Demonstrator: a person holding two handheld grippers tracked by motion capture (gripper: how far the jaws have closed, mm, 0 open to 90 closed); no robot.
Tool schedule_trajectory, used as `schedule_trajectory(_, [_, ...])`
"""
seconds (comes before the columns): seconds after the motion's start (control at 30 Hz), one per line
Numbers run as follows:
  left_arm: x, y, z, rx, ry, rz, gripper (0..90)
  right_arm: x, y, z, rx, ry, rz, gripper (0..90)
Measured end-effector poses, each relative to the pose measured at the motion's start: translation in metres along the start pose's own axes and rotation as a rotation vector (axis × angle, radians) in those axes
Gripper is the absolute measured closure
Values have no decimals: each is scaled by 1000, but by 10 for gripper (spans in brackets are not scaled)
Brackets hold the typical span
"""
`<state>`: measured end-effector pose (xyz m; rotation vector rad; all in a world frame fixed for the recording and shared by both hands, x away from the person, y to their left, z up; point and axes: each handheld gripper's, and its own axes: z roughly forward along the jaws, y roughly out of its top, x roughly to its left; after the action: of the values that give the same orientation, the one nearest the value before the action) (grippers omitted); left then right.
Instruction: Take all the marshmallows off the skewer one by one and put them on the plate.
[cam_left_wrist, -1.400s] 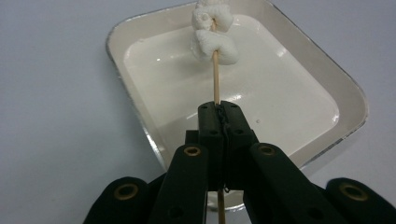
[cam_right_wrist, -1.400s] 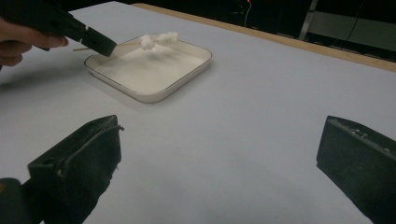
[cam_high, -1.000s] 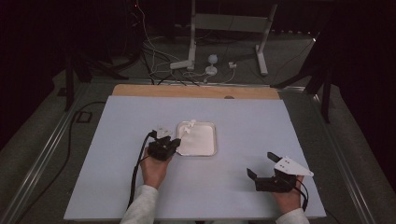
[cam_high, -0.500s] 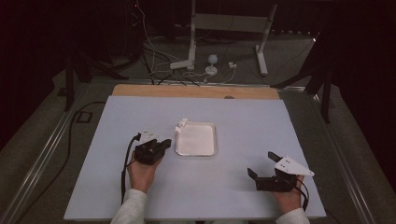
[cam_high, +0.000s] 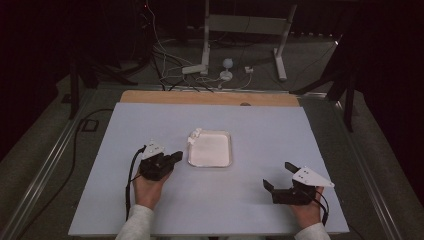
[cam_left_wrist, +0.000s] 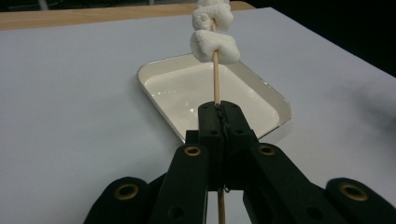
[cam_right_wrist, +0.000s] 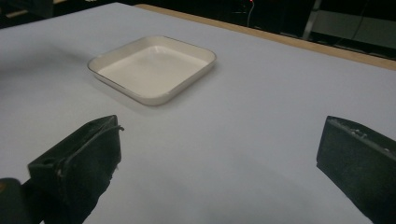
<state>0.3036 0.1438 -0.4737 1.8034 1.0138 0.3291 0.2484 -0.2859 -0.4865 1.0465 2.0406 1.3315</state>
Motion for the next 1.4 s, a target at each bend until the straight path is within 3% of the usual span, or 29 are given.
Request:
schedule_trajectory(0.13, [-2, 1, -2, -9, -12, 22, 900, 6, 11, 4, -14, 29, -22, 0])
schedule_trajectory(0.27, [-6, 1, -2, -5, -16, 30, 900, 14, 31, 11, -35, 92, -48, 0])
schedule_trajectory(0.4, [-10, 2, -3, -9, -35, 44, 900, 19, 55, 29, -43, 146, -59, 0])
schedule_trajectory(0.5, [-14, 2, -3, -13, -54, 60, 900, 22, 70, 43, -46, 160, -64, 0])
schedule_trajectory(0.7, [-22, 2, -3, -28, -87, 101, 900, 26, 96, 69, -41, 219, 9, 83])
schedule_trajectory(0.9, [-27, 2, -3, -28, -102, 137, 900, 31, 118, 92, -16, 257, 91, 359])
schedule_trajectory(1.0, [-27, 2, -2, -32, -111, 146, 900, 34, 126, 101, -8, 269, 144, 441])
schedule_trajectory(1.4, [-31, 1, -3, -62, -126, 166, 900, 38, 132, 127, 84, 340, 282, 590])
